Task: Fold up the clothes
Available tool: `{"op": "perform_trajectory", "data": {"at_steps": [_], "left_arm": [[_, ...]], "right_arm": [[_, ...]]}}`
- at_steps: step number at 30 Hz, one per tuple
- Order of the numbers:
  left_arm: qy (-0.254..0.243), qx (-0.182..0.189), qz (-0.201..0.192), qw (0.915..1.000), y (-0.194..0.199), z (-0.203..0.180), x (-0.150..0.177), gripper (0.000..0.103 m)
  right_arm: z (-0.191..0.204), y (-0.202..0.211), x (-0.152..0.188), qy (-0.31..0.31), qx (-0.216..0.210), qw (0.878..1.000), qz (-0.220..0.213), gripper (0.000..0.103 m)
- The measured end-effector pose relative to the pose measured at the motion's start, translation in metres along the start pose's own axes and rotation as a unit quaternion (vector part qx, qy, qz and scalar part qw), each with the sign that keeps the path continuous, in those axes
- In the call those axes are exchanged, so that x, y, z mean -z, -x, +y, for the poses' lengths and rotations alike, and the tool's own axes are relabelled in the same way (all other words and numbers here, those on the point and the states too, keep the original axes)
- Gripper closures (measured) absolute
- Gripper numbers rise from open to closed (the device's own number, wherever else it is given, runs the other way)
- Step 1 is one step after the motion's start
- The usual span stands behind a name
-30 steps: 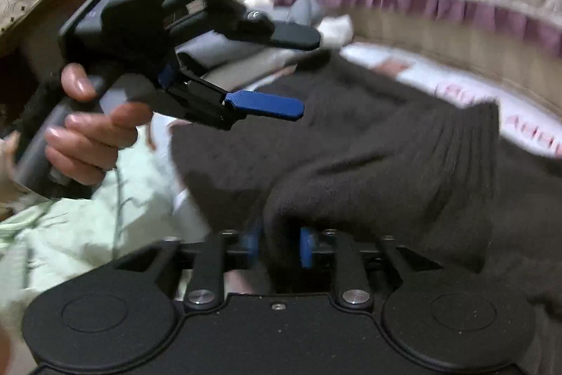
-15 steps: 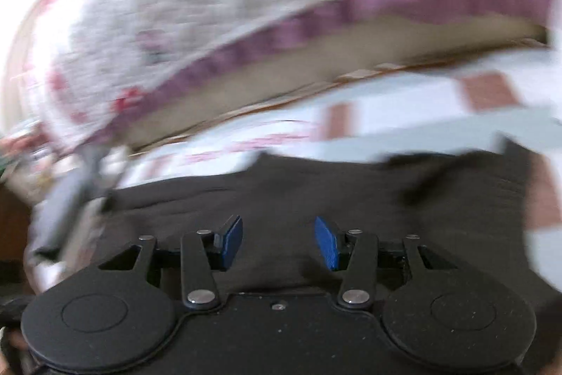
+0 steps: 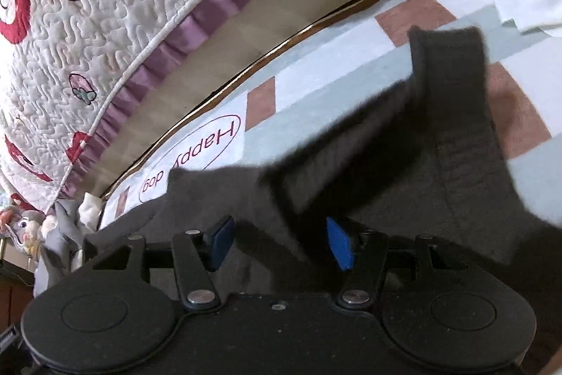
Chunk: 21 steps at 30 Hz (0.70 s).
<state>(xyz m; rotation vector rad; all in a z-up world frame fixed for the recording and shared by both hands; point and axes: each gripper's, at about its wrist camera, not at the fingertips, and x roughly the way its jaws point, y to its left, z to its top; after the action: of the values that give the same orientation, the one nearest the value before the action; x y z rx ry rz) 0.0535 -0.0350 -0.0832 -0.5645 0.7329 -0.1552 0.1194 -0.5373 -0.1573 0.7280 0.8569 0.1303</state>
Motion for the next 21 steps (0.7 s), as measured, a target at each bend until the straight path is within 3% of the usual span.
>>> {"op": "perform_trajectory", "data": {"at_steps": [2, 5, 7, 8, 9, 12, 14, 17, 19, 21], "left_arm": [[0.009, -0.02, -0.007, 0.9997, 0.003, 0.007, 0.008, 0.053], [0.036, -0.031, -0.007, 0.9988, -0.001, 0.018, 0.015, 0.051], [0.029, -0.034, -0.005, 0.999, -0.003, 0.02, 0.017, 0.051], [0.021, -0.043, -0.01, 0.9988, -0.001, 0.022, 0.016, 0.051], [0.019, -0.052, -0.013, 0.9984, 0.0, 0.024, 0.015, 0.051], [0.006, -0.057, -0.007, 0.9983, 0.003, 0.021, 0.01, 0.051], [-0.016, -0.043, -0.006, 0.9989, 0.009, 0.013, 0.009, 0.05], [-0.054, -0.029, -0.015, 0.998, 0.013, 0.003, 0.013, 0.037], [-0.064, -0.03, -0.005, 0.9975, 0.009, 0.0, 0.016, 0.035], [-0.052, -0.045, 0.017, 0.9975, 0.0, 0.004, 0.018, 0.035]], "right_arm": [[0.005, -0.004, -0.002, 0.015, 0.004, 1.0, -0.003, 0.039], [0.007, -0.009, -0.004, 0.035, -0.003, 0.999, -0.002, 0.04], [0.01, -0.009, -0.004, 0.056, -0.017, 0.998, -0.004, 0.059], [0.012, -0.009, -0.004, 0.07, -0.027, 0.997, -0.007, 0.078], [0.017, -0.007, -0.004, 0.094, -0.028, 0.995, -0.016, 0.088], [0.026, 0.005, -0.022, 0.165, -0.037, 0.982, -0.089, 0.091], [0.011, 0.003, -0.052, 0.126, -0.026, 0.986, -0.103, 0.091], [-0.019, -0.024, -0.078, 0.088, -0.012, 0.995, -0.04, 0.091], [-0.033, -0.036, -0.075, 0.077, 0.013, 0.997, -0.022, 0.087], [-0.05, -0.032, -0.071, 0.007, -0.038, 0.999, -0.026, 0.069]]}}
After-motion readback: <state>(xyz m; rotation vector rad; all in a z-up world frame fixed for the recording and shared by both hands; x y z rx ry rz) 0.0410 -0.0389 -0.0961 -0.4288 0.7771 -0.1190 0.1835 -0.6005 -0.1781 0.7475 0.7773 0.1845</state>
